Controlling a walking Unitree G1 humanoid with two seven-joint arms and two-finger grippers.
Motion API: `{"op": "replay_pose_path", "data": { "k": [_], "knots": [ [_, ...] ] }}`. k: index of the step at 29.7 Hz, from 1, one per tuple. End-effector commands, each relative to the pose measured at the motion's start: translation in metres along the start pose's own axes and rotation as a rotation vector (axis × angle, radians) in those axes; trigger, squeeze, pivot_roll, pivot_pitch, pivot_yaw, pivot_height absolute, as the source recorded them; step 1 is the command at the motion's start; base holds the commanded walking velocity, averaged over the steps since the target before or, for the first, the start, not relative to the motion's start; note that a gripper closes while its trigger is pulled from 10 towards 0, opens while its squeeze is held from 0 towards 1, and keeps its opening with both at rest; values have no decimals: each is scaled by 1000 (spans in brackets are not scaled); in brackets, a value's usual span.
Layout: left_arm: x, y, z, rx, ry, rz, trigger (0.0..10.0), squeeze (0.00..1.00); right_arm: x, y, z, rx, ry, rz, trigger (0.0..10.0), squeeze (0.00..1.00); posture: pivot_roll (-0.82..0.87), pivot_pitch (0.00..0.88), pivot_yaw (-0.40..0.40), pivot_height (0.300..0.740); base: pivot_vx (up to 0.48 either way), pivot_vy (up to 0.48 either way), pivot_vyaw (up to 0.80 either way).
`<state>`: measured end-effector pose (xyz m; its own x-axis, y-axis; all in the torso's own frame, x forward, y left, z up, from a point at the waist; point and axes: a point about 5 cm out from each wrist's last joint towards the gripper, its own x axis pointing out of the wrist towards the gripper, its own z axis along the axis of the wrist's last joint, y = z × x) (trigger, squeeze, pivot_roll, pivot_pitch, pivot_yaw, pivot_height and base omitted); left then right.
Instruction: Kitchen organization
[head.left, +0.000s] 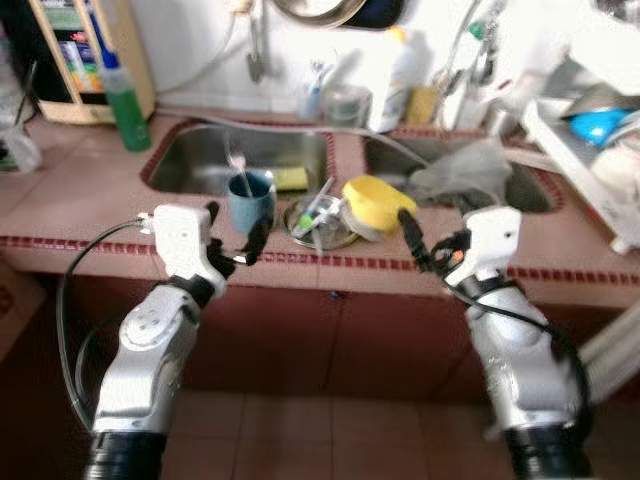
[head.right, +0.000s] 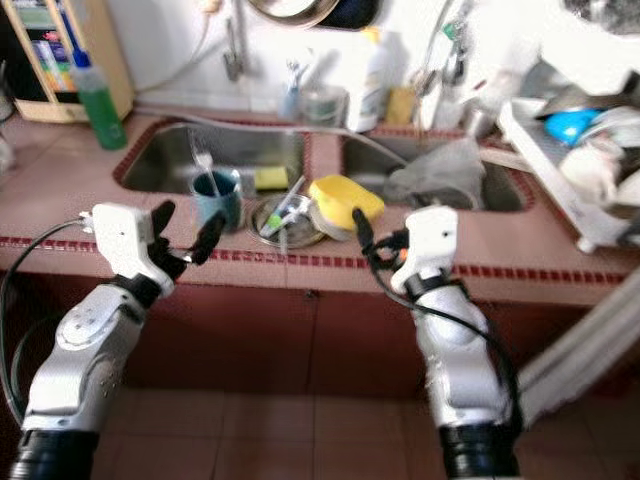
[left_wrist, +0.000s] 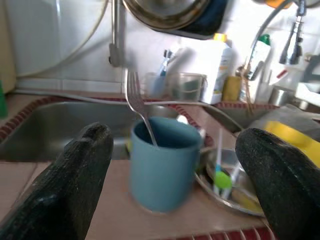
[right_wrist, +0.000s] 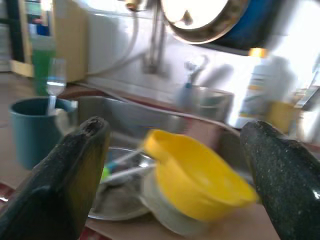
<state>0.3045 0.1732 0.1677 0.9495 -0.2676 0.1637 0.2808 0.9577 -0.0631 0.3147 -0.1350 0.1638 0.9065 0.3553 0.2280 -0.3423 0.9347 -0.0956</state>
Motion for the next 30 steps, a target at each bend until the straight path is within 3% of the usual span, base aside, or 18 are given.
{"op": "replay_pose_path", "data": {
  "k": [1, 24, 26, 30],
  "knots": [
    [4, -10, 0, -13, -4, -31, 10000, 0, -3, -11, 4, -8, -5, -32, 10000, 0, 3, 17, -31, 740, 334, 0, 0],
    [5, -9, 1, -15, -4, -31, 10000, 0, -2, -8, 6, -4, -8, -5, 10000, 0, 3, 16, -32, 740, 285, 0, 0],
    [6, -7, 1, -55, -2, -5, 10000, 0, -3, -6, 7, 1, -9, 8, 10000, 0, 5, 15, -33, 740, 127, 0, 0],
    [7, -3, 3, -50, 4, 29, 10000, 0, -4, -4, 8, 13, -14, 25, 10000, 0, 4, 16, -32, 740, 0, 0, 0]
  ]
}}
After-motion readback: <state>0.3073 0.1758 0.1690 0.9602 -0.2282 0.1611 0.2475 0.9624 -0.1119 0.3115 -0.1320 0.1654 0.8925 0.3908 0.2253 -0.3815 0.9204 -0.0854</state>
